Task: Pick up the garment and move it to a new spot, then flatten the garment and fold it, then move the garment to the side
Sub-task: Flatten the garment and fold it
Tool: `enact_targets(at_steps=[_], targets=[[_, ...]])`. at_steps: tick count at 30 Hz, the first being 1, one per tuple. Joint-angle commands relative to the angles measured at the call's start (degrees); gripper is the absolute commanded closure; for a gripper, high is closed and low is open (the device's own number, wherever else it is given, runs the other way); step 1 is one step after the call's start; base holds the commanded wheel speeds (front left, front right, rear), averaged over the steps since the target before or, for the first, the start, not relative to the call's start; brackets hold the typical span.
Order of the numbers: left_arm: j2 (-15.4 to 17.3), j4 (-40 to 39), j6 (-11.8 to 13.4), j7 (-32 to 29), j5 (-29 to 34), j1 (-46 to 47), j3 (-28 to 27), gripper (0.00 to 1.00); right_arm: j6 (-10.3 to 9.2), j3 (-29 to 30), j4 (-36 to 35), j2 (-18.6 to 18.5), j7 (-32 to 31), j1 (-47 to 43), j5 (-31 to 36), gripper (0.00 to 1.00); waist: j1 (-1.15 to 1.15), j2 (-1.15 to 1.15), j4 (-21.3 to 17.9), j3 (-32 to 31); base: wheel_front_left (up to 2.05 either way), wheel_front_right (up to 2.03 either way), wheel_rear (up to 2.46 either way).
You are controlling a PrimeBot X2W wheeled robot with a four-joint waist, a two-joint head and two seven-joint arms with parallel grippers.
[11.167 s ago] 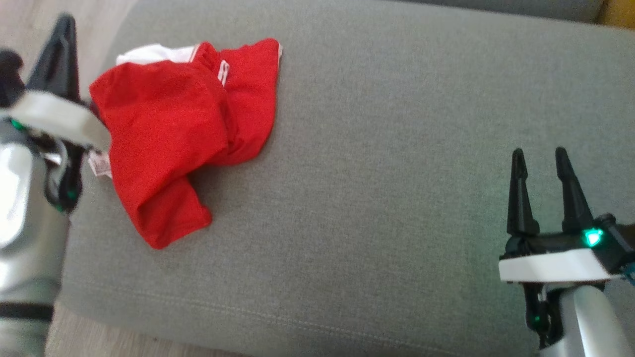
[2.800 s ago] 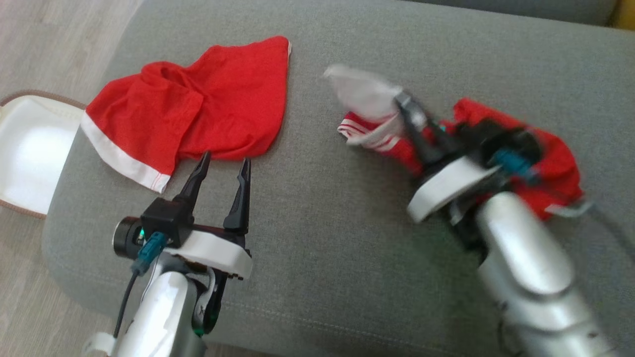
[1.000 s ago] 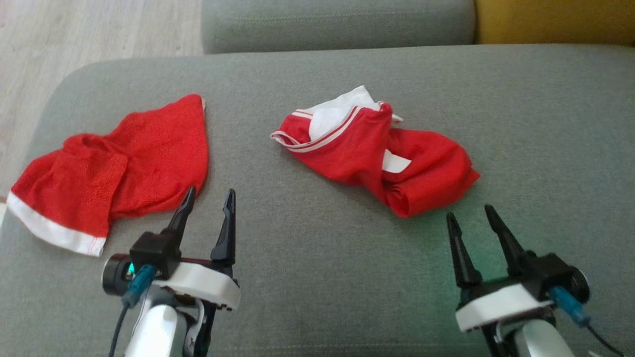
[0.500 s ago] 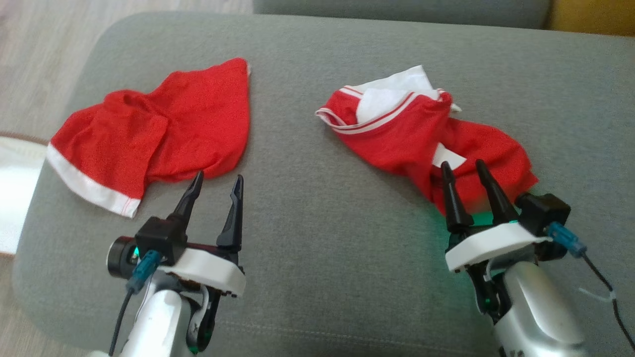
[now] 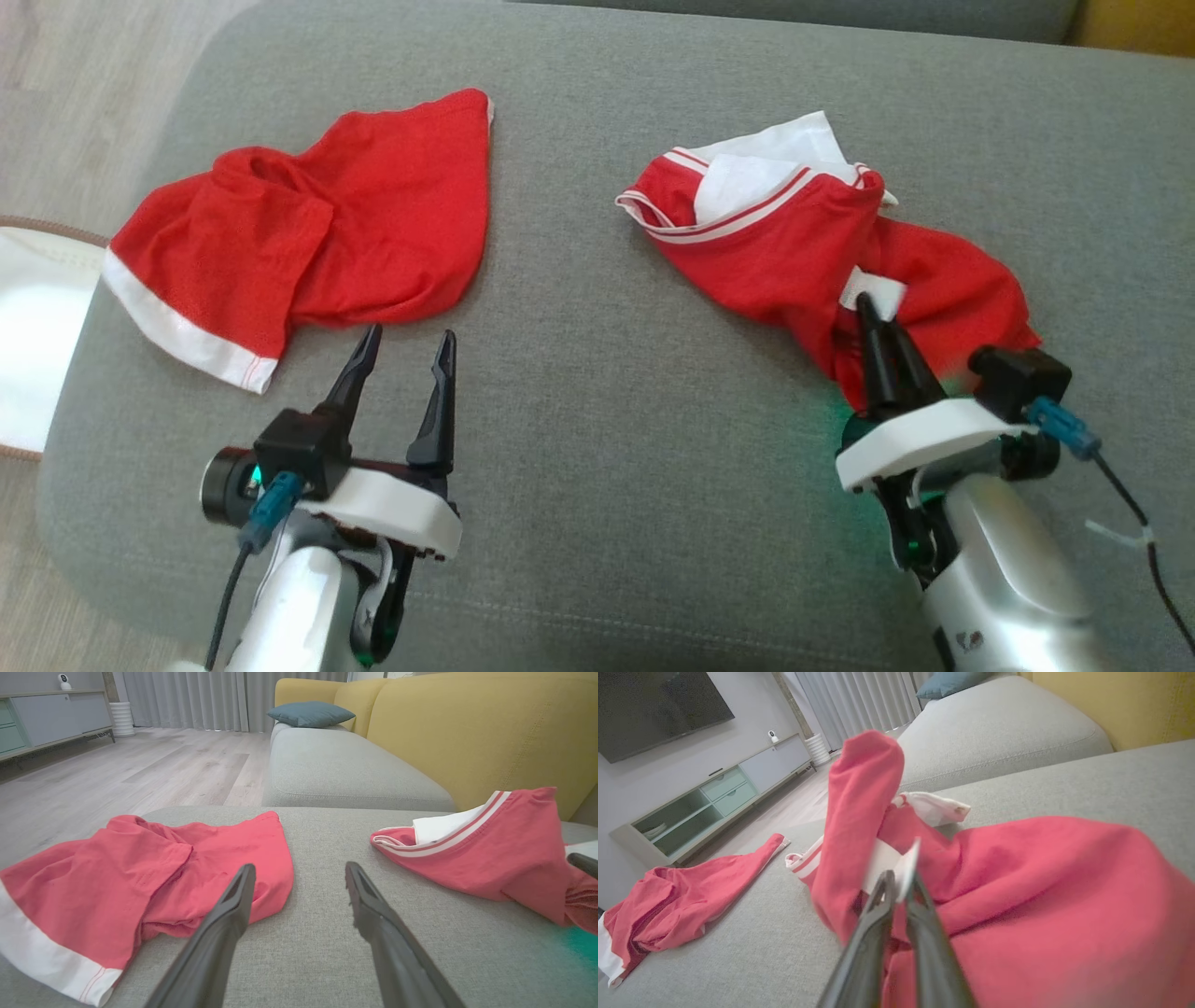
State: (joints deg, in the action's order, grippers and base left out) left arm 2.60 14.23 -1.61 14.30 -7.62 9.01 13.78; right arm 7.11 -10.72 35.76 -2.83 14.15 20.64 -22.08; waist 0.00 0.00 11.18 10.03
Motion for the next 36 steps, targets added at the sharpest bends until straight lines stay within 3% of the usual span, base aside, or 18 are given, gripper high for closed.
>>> enact_targets(at_steps=[1,10,16,21,26,31,36], targets=[[0.3,-1.8,-0.3,0.7,0.6,2.3,-2.3,0.0,0.37,-1.3,-1.7,-0.1,0.7,2.0,0.2,1.0,0.0,0.0,-0.1,0.0,0.0,0.0,0.0],[0.3,-1.5,-0.3,0.7,0.9,2.1,-2.5,0.0,0.37,2.3,-6.8,-0.1,0.8,0.9,1.6,1.0,0.0,0.0,-1.9,-0.7,0.0,0.0,0.0],[0.3,-1.7,-0.2,0.7,0.7,2.1,-2.5,0.0,0.37,10.4,-10.8,-0.6,0.8,2.6,7.5,1.0,0.0,0.0,-2.8,-0.8,0.0,0.0,0.0],[0.3,-2.4,-0.2,0.7,0.4,2.7,-2.0,0.0,0.37,18.7,-11.7,-6.4,-3.5,9.4,12.3,1.0,0.0,0.0,-2.9,0.9,0.0,0.0,0.0],[0.3,-2.5,-0.7,0.7,0.1,3.9,-1.6,0.0,0.37,23.3,-10.4,-13.5,-8.5,17.4,16.7,1.0,0.0,0.0,-2.3,3.4,0.0,0.0,0.0],[0.3,-2.6,-1.0,0.7,0.0,5.2,-1.4,0.0,0.37,24.3,-6.5,-19.9,-10.3,25.0,22.7,1.0,0.0,0.0,-1.7,5.6,0.0,0.0,0.0],[0.3,-2.6,-1.2,0.7,-0.1,6.0,-1.3,0.0,0.37,25.2,-1.3,-22.3,-10.0,31.8,28.4,1.0,0.0,0.0,-1.4,6.9,0.0,0.0,0.0]])
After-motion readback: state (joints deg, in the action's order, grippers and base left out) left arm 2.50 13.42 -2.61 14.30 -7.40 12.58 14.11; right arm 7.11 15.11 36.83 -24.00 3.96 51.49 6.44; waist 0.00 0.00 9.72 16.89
